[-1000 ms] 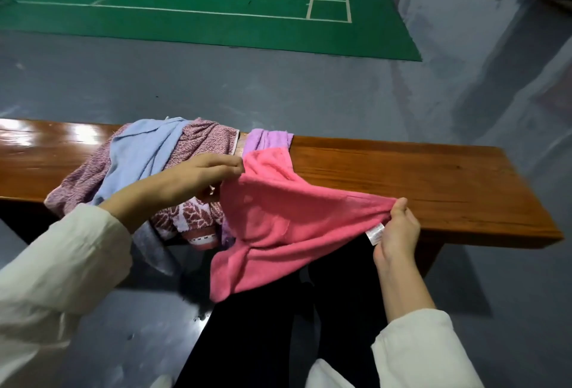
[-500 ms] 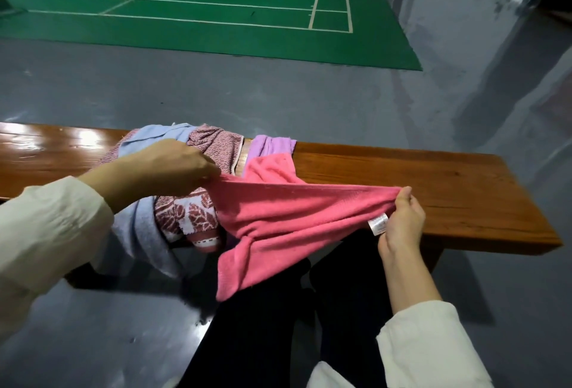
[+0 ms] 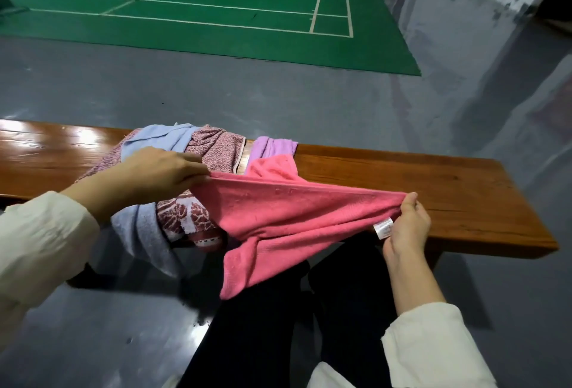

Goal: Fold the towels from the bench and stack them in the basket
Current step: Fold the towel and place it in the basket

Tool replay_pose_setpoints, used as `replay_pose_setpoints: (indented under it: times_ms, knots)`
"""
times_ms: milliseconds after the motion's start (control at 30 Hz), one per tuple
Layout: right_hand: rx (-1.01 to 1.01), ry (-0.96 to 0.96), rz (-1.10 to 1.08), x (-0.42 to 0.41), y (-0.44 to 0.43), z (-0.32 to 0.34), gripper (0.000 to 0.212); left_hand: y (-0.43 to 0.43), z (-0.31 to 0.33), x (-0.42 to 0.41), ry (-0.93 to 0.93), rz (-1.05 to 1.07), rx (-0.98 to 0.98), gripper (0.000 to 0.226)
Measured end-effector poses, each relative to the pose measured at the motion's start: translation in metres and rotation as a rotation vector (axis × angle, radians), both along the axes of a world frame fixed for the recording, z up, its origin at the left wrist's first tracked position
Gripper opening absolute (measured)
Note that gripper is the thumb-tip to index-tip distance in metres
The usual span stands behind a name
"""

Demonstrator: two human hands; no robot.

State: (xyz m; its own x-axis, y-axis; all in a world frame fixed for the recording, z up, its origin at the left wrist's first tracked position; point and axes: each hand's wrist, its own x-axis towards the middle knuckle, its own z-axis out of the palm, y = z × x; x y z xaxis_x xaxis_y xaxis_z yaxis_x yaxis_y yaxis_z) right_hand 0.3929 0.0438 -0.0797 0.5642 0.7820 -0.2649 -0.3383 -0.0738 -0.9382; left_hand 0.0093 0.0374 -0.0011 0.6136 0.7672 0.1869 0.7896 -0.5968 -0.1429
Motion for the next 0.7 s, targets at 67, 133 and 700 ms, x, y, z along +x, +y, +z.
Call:
replay_pose_setpoints:
  times_ms: [67, 133, 700]
  knots:
    - [0.005, -0.028, 0.006, -0.002, 0.000, 0.001, 0.035, -0.005, 0.004, 0.000, -0.036, 0.074, 0.051, 0.018]
    - [0.014, -0.044, 0.012, -0.002, 0.000, 0.002, 0.034, -0.010, 0.010, 0.006, -0.081, 0.187, 0.112, 0.009]
    - [0.263, -0.309, -0.020, -0.009, 0.050, 0.104, 0.020, 0.016, 0.058, 0.015, -1.021, 0.450, 0.166, 0.008]
